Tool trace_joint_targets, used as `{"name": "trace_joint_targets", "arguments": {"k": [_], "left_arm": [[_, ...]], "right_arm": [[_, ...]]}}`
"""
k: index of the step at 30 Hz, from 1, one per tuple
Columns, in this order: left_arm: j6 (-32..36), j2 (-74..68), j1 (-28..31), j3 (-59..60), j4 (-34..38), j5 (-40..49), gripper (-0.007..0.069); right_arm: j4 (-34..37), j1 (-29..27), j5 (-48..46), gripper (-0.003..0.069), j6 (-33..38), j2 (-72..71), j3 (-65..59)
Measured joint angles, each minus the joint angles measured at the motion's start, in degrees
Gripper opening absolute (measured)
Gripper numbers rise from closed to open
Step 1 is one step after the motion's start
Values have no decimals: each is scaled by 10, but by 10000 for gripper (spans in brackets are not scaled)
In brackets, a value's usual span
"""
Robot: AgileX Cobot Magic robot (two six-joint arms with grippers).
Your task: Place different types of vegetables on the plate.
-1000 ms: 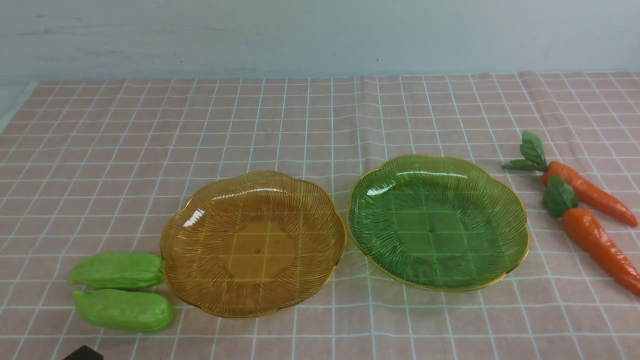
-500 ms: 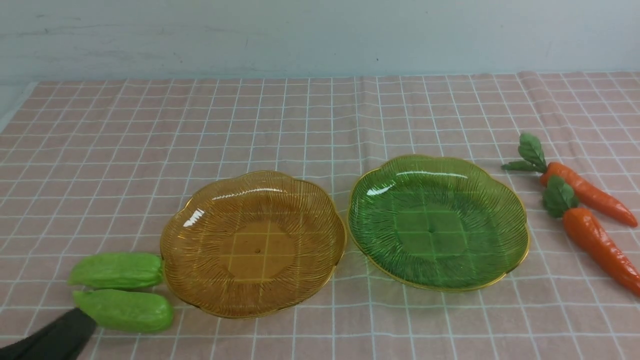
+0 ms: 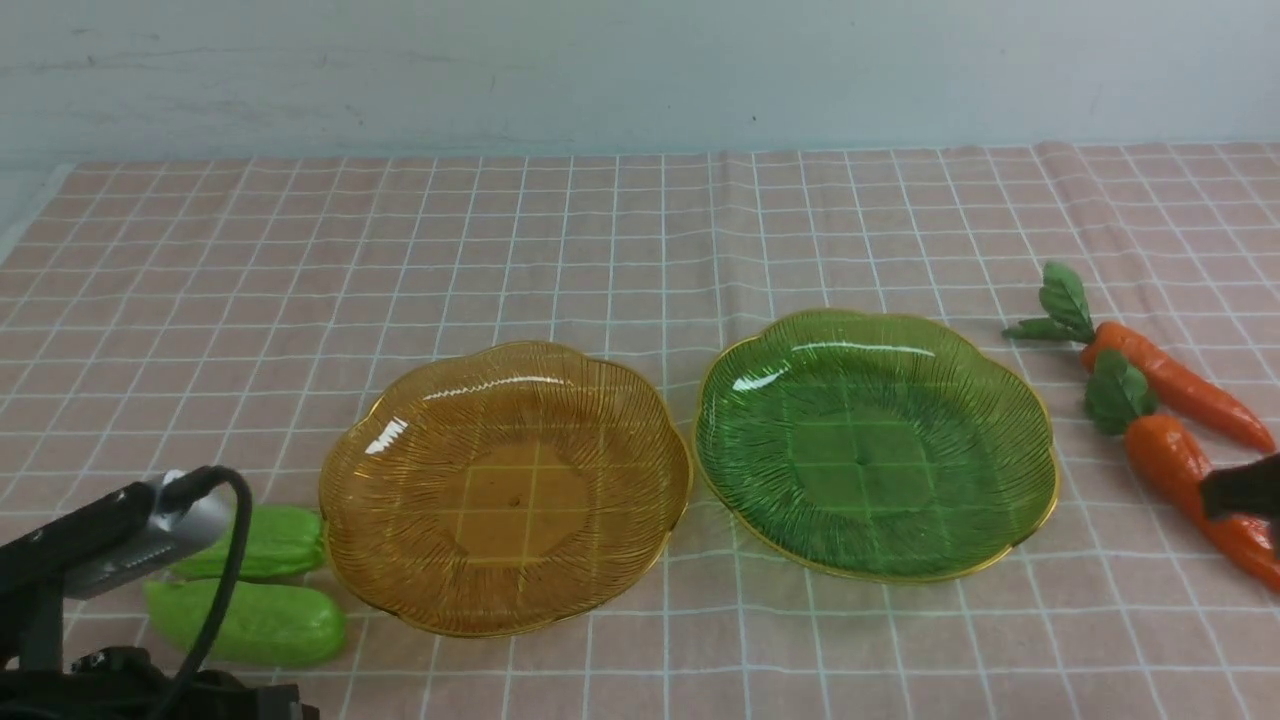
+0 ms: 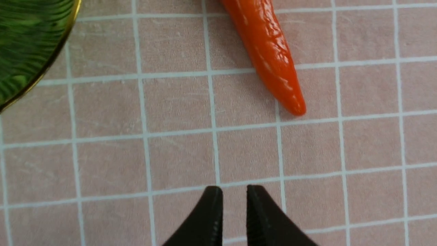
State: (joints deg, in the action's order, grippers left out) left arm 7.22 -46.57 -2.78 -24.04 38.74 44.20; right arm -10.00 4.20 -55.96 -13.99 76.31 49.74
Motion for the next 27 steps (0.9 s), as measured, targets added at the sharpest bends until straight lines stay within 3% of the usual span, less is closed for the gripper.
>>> {"name": "trace_joint_targets", "arguments": {"k": [3,5,8,9,13,24,26,27], "left_arm": [[5,-15,0,-12,0,5,19],[8,-19,0,-17,-3,5,53],[9,-19,0,-18,-4,5,92],[9,-19,0,-18,-5,6,122],[9,-19,0,-18,-5,6,206],[10,-19,0,-18,-5,6,242],[10,-19,0,-18,-5,6,242],[10,-19,0,-18,-5,6,242]], "right_arm": [[-4,0,4,141,-1,75,38],[-15,0,9,238,-1,142,83],[-30,0,10,287,-1,177,114],[-51,0,11,341,-8,211,145],[-83,0,20,430,-16,287,207],[-130,0,33,454,-16,396,256],[-132,0,31,410,-15,399,260],[-132,0,19,341,-10,399,264]]}}
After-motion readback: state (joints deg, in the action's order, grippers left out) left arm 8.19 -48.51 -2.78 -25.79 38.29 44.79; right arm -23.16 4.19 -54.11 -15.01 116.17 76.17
